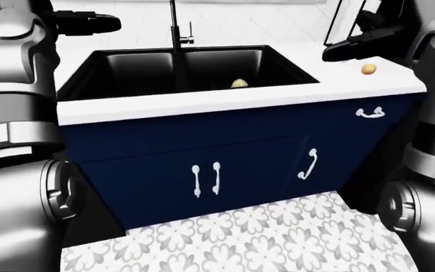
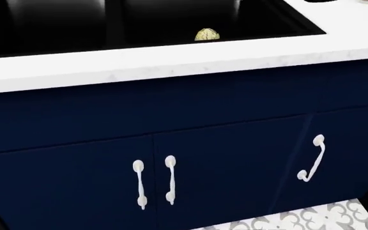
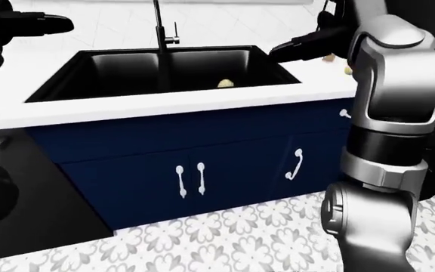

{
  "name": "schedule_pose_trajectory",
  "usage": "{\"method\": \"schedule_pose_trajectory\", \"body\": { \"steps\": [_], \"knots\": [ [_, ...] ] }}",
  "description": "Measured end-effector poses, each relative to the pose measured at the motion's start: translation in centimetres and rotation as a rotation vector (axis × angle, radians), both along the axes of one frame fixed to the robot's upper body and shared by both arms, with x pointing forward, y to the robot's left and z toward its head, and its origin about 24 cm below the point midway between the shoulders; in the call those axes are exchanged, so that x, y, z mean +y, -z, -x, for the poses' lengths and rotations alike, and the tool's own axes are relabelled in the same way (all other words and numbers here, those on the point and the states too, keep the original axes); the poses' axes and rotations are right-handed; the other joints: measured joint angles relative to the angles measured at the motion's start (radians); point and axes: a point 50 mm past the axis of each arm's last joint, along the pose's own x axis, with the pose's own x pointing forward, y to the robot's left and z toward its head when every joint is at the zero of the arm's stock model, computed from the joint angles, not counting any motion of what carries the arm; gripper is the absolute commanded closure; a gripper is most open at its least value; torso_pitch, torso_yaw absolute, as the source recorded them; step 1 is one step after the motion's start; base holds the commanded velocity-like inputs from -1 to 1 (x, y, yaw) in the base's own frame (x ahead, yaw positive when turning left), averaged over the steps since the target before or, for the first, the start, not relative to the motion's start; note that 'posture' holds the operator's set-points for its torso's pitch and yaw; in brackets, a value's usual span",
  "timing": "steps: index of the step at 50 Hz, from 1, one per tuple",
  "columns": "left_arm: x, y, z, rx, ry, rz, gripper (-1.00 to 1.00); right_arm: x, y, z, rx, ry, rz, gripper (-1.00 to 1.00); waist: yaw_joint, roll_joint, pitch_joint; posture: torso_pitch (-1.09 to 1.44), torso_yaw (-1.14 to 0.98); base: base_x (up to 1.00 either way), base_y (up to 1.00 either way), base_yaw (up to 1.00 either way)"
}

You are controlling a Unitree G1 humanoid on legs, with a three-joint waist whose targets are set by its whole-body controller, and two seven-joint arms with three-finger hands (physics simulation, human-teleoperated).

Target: Turn the sink spout to the right.

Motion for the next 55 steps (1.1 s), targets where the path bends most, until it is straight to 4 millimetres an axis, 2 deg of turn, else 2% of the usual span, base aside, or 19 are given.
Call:
{"method": "schedule_pose_trajectory", "body": {
  "steps": [2,6,8,10,13,16,19,22,25,32,33,35,36,40,42,45,49,52,55],
  "knots": [
    [-0.2,0.8,-0.2,0.018,0.011,-0.001,-1.0,-0.3,1.0,-0.3,0.034,0.015,-0.012,-1.0,-0.01,0.021,0.012,0.0,0.0,0.34,0.0,0.0],
    [0.0,2.2,-0.6,0.071,0.012,0.017,-1.0,-0.5,2.1,-1.0,0.094,0.032,-0.021,-1.0,-0.016,0.068,0.012,0.0,0.0,0.25,0.0,0.0],
    [0.0,1.4,-0.4,0.044,0.012,0.012,-1.0,-0.3,1.5,-0.7,0.061,0.03,-0.003,-1.0,-0.024,0.082,0.018,0.0,0.0,0.0,0.0,0.0],
    [-0.1,0.8,-0.3,0.016,0.014,0.004,-1.0,-0.2,1.0,-0.5,0.036,0.023,0.004,-1.0,-0.028,0.116,0.016,0.0,0.0,0.0,0.0,0.0],
    [0.3,1.3,-0.3,0.032,0.005,0.007,-1.0,0.3,1.7,-0.9,0.071,0.003,0.002,-1.0,-0.024,0.101,0.027,0.0,0.0,0.04,0.0,0.0],
    [0.8,3.1,-0.5,0.111,-0.013,0.031,-1.0,0.9,2.6,-1.5,0.129,-0.021,0.0,-1.0,0.0,0.113,0.032,0.0,0.0,0.18,0.0,0.0],
    [1.0,2.7,-0.4,0.107,-0.026,0.035,-1.0,1.1,1.8,-1.3,0.103,-0.035,0.003,-1.0,0.002,0.112,0.012,0.0,0.0,0.21,0.0,0.0],
    [0.6,0.9,0.0,0.032,-0.014,0.013,-1.0,0.7,0.6,-0.8,0.048,-0.021,0.009,-1.0,0.0,0.077,0.002,0.0,0.0,0.21,0.0,0.0],
    [0.3,-0.4,0.3,-0.026,-0.003,-0.002,-1.0,0.4,-0.1,-0.4,0.01,-0.001,0.018,-1.0,-0.008,0.021,-0.013,0.0,0.0,0.2,0.0,0.0],
    [0.4,1.3,-0.2,0.038,0.004,0.012,-1.0,-0.3,1.0,-0.7,0.048,0.045,0.028,-1.0,-0.018,0.06,0.029,0.0,0.0,0.03,0.02,0.0],
    [0.5,1.7,-0.3,0.052,0.001,0.016,-1.0,-0.2,1.3,-0.8,0.058,0.04,0.027,-1.0,-0.018,0.07,0.026,0.0,0.0,0.0,0.6,0.0],
    [0.6,2.4,-0.5,0.082,-0.002,0.024,-1.0,-0.1,1.9,-1.0,0.084,0.03,0.018,-1.0,-0.019,0.053,0.008,0.0,0.0,0.0,0.5,0.5],
    [0.1,2.5,-0.7,0.088,0.012,0.025,-1.0,-0.5,2.0,-1.0,0.093,0.04,0.013,-1.0,-0.023,0.057,0.004,0.0,0.0,0.0,0.0,1.0],
    [-0.1,1.4,-0.5,0.05,0.029,0.016,-1.0,-0.7,1.2,-0.6,0.056,0.055,0.009,-1.0,-0.038,0.149,0.011,0.0,0.0,0.0,0.0,1.0],
    [0.4,1.1,-0.2,0.032,0.012,0.015,-1.0,-0.3,0.9,-0.6,0.04,0.038,0.011,-1.0,-0.032,0.187,0.0,0.0,0.0,0.0,0.0,0.5],
    [2.0,0.3,0.6,-0.004,-0.051,0.021,-1.0,1.0,1.3,-1.3,0.065,-0.014,0.007,-1.0,-0.022,0.141,0.01,0.0,0.0,0.0,0.0,0.0],
    [1.7,1.4,0.2,0.037,-0.051,0.023,-1.0,1.1,1.3,-1.4,0.083,-0.021,0.0,-1.0,-0.017,0.078,0.024,0.0,0.0,0.05,0.0,0.0],
    [1.3,3.2,-0.4,0.11,-0.034,0.037,-1.0,0.9,1.5,-1.4,0.093,-0.015,-0.007,-1.0,-0.002,0.06,0.03,0.0,0.0,0.35,0.0,0.0],
    [1.4,2.7,-0.3,0.1,-0.03,0.04,-1.0,0.7,0.6,-1.1,0.066,-0.008,-0.005,-1.0,-0.001,0.053,0.016,0.0,0.0,0.35,0.0,0.0]
  ]
}}
